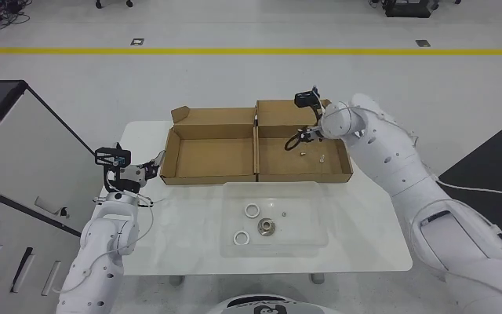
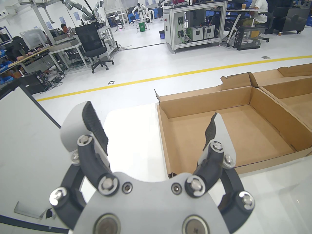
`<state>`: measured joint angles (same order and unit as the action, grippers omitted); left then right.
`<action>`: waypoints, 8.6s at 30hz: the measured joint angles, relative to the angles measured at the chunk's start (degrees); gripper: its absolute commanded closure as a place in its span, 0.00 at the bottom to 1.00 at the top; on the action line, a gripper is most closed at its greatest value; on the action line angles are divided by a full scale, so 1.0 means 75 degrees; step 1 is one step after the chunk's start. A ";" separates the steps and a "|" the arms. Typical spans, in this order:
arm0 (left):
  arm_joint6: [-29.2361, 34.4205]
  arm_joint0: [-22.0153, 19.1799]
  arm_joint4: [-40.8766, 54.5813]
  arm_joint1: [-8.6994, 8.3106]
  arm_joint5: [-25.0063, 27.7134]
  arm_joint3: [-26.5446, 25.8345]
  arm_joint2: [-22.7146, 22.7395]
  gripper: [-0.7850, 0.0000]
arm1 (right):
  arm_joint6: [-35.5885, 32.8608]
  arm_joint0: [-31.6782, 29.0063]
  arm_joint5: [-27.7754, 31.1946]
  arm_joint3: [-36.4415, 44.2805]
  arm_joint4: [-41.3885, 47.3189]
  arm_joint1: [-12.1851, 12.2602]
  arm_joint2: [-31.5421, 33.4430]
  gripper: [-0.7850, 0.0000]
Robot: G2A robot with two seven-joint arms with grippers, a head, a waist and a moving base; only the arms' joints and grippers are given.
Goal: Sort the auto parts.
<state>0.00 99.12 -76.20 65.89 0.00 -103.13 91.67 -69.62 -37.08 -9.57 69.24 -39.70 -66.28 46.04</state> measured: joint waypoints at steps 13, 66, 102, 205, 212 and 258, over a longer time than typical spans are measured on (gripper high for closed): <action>0.0000 0.0000 0.0000 0.0000 0.0000 0.0000 0.0000 0.00 | -0.1510 -0.1886 0.0485 0.4348 0.0163 0.0786 0.2193 0.00; 0.0000 0.0000 0.0000 0.0000 0.0000 0.0000 0.0000 0.00 | -0.2450 -0.2453 0.0566 0.4759 0.0160 0.0708 -0.0688 0.00; 0.0000 0.0000 0.0000 0.0000 0.0000 0.0000 0.0000 0.00 | -0.2450 -0.1823 0.2372 0.3557 -0.0796 0.0418 -0.1833 0.44; 0.0000 0.0000 0.0000 0.0000 0.0000 0.0000 0.0000 0.00 | -0.1911 -0.3267 0.2547 0.3743 1.1041 0.1533 0.4197 1.00; 0.0000 0.0000 0.0000 0.0000 0.0000 0.0000 0.0000 0.00 | -0.2154 -0.2990 0.2590 0.3648 1.3302 0.1368 0.3959 1.00; 0.0000 0.0000 0.0000 0.0000 0.0000 0.0000 0.0000 0.00 | -0.1195 -0.1129 0.2637 0.3880 1.7656 0.0069 0.1718 1.00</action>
<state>0.00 99.12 -76.20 65.89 0.00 -103.13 91.67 -78.58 -45.55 10.21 98.34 92.72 -65.76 58.92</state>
